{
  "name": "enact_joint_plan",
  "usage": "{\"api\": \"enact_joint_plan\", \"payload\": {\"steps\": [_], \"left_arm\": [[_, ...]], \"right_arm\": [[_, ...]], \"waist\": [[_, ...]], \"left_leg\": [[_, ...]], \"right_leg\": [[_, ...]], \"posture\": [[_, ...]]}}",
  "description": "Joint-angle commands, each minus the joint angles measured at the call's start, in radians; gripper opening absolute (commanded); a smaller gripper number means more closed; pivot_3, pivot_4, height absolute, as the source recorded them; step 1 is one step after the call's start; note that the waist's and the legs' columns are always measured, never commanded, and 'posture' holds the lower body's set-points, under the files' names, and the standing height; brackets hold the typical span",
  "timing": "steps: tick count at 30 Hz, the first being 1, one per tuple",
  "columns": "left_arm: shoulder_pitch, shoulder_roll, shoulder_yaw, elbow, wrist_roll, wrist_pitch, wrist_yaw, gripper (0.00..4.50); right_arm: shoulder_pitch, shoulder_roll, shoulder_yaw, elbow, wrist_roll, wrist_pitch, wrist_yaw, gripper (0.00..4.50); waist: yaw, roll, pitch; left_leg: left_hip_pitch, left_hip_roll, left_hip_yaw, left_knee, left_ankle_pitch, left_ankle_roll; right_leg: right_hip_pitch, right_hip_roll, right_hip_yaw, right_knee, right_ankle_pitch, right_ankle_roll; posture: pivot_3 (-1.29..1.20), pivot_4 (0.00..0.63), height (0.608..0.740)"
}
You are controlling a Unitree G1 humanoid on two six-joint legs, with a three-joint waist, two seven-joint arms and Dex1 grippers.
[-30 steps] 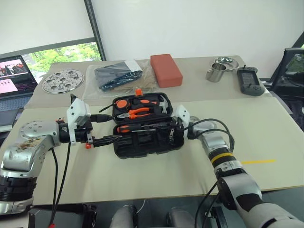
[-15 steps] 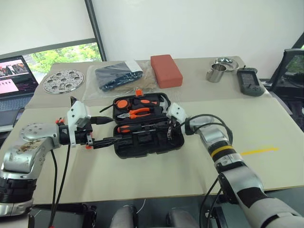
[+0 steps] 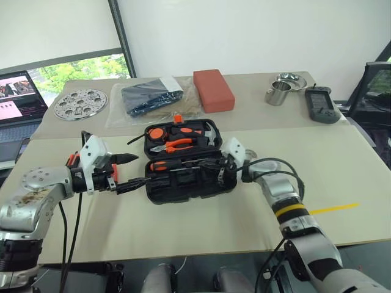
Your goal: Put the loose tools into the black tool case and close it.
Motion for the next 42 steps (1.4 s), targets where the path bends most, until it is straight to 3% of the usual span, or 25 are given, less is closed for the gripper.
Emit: {"api": "enact_joint_plan", "payload": {"steps": [1,8,11,14,22,30,42], "left_arm": [[0.025,-0.044,0.060,-0.072,-0.010,0.007,0.112,4.50],[0.135,-0.233,0.081,-0.270,0.082,0.118,0.516,4.50],[0.204,-0.364,0.049,-0.382,0.090,0.207,0.688,4.50],[0.278,-0.392,0.054,-0.348,0.166,0.185,0.750,4.50],[0.195,-0.488,0.030,-0.306,0.289,0.219,0.962,4.50],[0.089,-0.572,-0.005,-0.152,0.322,0.278,1.033,4.50],[0.080,-0.590,0.008,-0.084,0.380,0.333,1.085,4.50]], "right_arm": [[0.025,-0.039,-0.060,-0.171,0.118,0.049,0.052,2.16],[0.089,-0.116,-0.090,-0.377,0.221,0.118,0.089,4.45],[0.111,-0.151,-0.088,-0.416,0.207,0.099,0.088,4.45],[0.144,-0.188,-0.087,-0.454,0.209,0.070,0.114,4.45],[0.187,-0.245,-0.063,-0.585,0.278,0.162,0.155,4.45],[0.193,-0.253,-0.077,-0.603,0.292,0.160,0.130,4.45],[0.213,-0.269,-0.107,-0.586,0.284,0.127,0.108,4.45]], "waist": [[0.001,0.000,0.000],[0.002,0.000,0.000],[0.003,-0.001,0.000],[0.003,-0.001,0.000],[0.016,-0.001,0.001],[0.028,-0.002,0.001],[0.025,-0.002,0.001]], "left_leg": [[0.000,0.000,0.000,0.000,0.000,0.000],[0.000,0.001,0.000,0.000,-0.001,0.001],[0.000,0.001,-0.001,0.000,-0.001,0.001],[0.000,0.000,-0.001,0.000,-0.001,0.001],[0.001,-0.001,-0.001,0.000,0.000,0.001],[-0.001,-0.002,-0.001,0.000,-0.001,0.001],[0.001,-0.002,-0.001,-0.001,0.000,0.000]], "right_leg": [[0.000,0.000,0.000,0.000,0.000,0.000],[0.001,-0.002,0.001,-0.002,0.000,0.000],[0.002,-0.001,0.002,-0.002,0.000,0.000],[0.002,-0.001,0.002,-0.004,0.000,0.000],[0.003,-0.001,0.002,-0.006,0.001,-0.001],[0.004,-0.001,0.001,-0.010,0.001,0.000],[0.004,0.000,0.002,-0.010,0.001,0.000]], "posture": [[0.00,0.150,0.740],[0.00,0.150,0.740],[0.00,0.150,0.740],[0.00,0.150,0.740],[0.00,0.150,0.740],[0.00,0.150,0.740],[0.00,0.150,0.740]]}}
